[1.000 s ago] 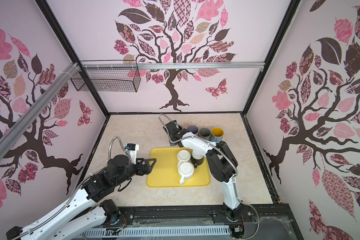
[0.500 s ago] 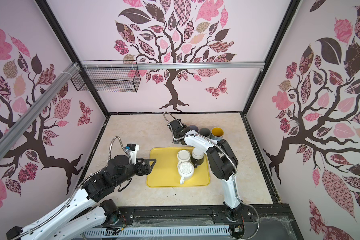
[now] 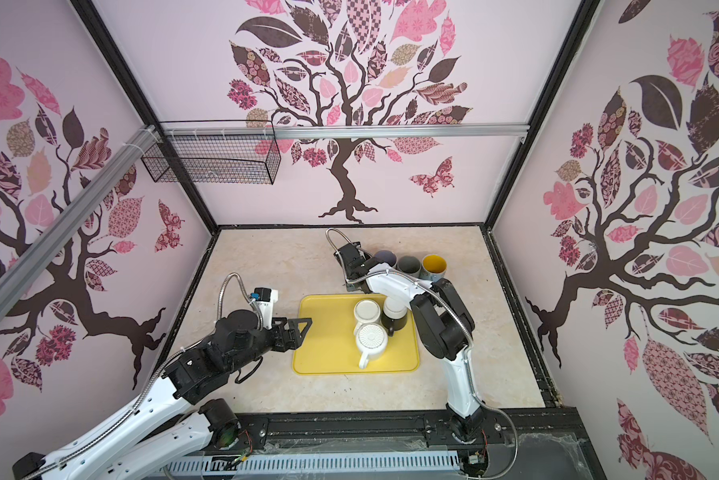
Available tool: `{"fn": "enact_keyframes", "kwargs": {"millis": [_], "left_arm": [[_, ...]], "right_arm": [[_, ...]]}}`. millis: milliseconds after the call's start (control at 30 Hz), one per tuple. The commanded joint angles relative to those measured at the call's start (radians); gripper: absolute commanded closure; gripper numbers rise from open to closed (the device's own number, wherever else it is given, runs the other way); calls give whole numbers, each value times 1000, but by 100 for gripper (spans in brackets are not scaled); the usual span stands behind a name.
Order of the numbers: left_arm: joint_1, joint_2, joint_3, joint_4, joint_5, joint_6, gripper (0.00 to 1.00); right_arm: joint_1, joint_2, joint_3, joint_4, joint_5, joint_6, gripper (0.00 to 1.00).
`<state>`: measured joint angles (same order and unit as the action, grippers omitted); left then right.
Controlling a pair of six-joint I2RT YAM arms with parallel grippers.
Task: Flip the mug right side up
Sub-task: 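Lower the black mug beside the pink mug and open the right gripper, then move the left gripper over the upside-down white ribbed-base mug while the right withdraws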
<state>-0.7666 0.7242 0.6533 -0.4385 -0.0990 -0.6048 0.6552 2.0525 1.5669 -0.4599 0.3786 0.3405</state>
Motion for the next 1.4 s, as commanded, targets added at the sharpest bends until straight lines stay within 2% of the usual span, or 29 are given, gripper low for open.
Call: {"fn": "enact_keyframes", "kwargs": {"millis": [0, 300, 433, 600, 867, 1100, 1267, 1367], "left_arm": [[-3, 1, -29, 7, 8, 9, 9], [-4, -5, -32, 4, 7, 7, 8], [-5, 1, -34, 9, 5, 10, 8], [-4, 0, -43, 20, 12, 13, 8], [-4, -13, -55, 12, 18, 24, 8], [-3, -29, -75, -5, 17, 30, 8], [-5, -1, -66, -28, 24, 41, 9], [-7, 6, -67, -20, 51, 30, 10]], "right_arm": [[3, 30, 14, 49, 42, 14, 100], [2, 40, -4, 51, 45, 33, 100], [2, 24, -22, 55, 42, 41, 82], [6, -22, -50, 57, 25, 53, 71], [29, -180, -127, 80, 3, 53, 56], [50, -390, -234, 144, 4, 19, 53], [51, -574, -452, 375, -124, -37, 49], [52, -621, -530, 434, -122, -38, 46]]}}
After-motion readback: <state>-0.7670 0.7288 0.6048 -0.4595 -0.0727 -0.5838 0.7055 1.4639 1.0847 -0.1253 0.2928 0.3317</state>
